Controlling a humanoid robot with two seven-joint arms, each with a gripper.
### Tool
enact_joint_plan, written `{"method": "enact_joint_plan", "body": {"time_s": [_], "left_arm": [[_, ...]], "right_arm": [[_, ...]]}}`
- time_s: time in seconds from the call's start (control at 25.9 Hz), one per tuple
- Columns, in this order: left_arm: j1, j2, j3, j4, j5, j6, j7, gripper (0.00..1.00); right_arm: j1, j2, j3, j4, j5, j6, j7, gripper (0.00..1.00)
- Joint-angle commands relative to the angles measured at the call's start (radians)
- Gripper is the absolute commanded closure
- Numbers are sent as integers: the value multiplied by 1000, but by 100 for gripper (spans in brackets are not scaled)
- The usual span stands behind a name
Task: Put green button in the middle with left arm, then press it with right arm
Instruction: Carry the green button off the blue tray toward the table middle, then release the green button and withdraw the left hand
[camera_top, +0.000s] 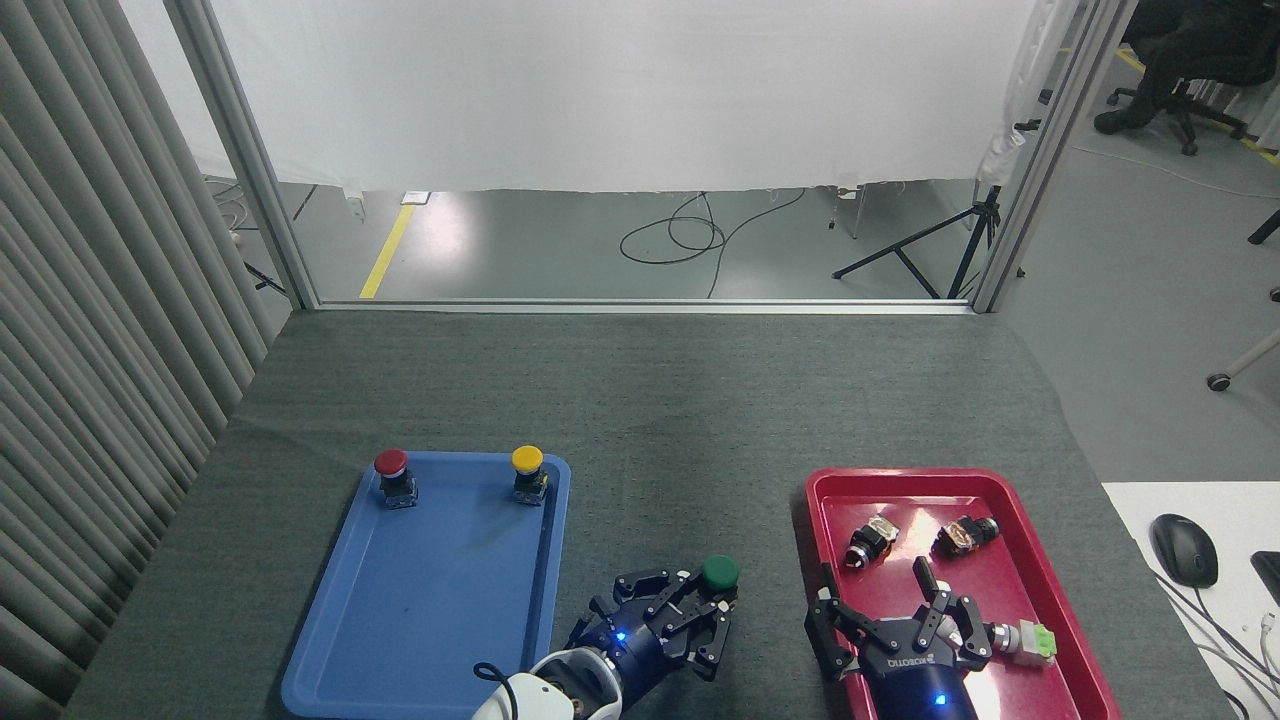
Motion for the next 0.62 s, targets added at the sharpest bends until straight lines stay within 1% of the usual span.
{"method": "enact_joint_plan", "body": {"time_s": [0.0, 0.04, 0.08, 0.12, 0.19, 0.27, 0.31, 0.35, 0.39, 0.43, 0.5, 0.54, 0.58], "left_arm": [[3, 1, 2, 8, 4, 31, 8, 42], [6, -3, 2, 5, 9, 44, 10, 23], [12, -1, 1, -6, 9, 60, 13, 10], [25, -3, 2, -20, 9, 64, 13, 1], [68, 1, 2, -86, 3, 61, 10, 1], [117, 10, 2, -211, 1, 71, 10, 0], [147, 17, 7, -277, 1, 74, 8, 1], [175, 30, 14, -339, 4, 84, 7, 1], [195, 53, 22, -403, 4, 117, 7, 1], [212, 77, 28, -467, 3, 163, 4, 1], [249, 140, 33, -570, 4, 267, 2, 1], [267, 175, 37, -609, 9, 327, 1, 1], [279, 212, 57, -632, 18, 385, -1, 1]], "right_arm": [[-27, 10, 3, 37, 3, -1, -3, 0], [-33, 13, 9, 42, 5, -1, -3, 0], [-36, 13, 16, 46, 5, 1, -3, 0], [-36, 13, 22, 49, 5, 2, -3, 0], [-38, 14, 32, 48, 5, 4, -3, 1], [-39, 16, 39, 49, 5, 9, -3, 2], [-42, 16, 42, 49, 5, 10, -1, 4], [-44, 16, 51, 49, 5, 10, 0, 10], [-44, 17, 59, 49, 5, 9, 2, 19], [-44, 17, 62, 49, 5, 4, 2, 27], [-44, 16, 66, 51, 6, -5, 16, 41], [-45, 17, 77, 51, 6, -11, 22, 47], [-48, 19, 94, 52, 6, -21, 22, 51]]}}
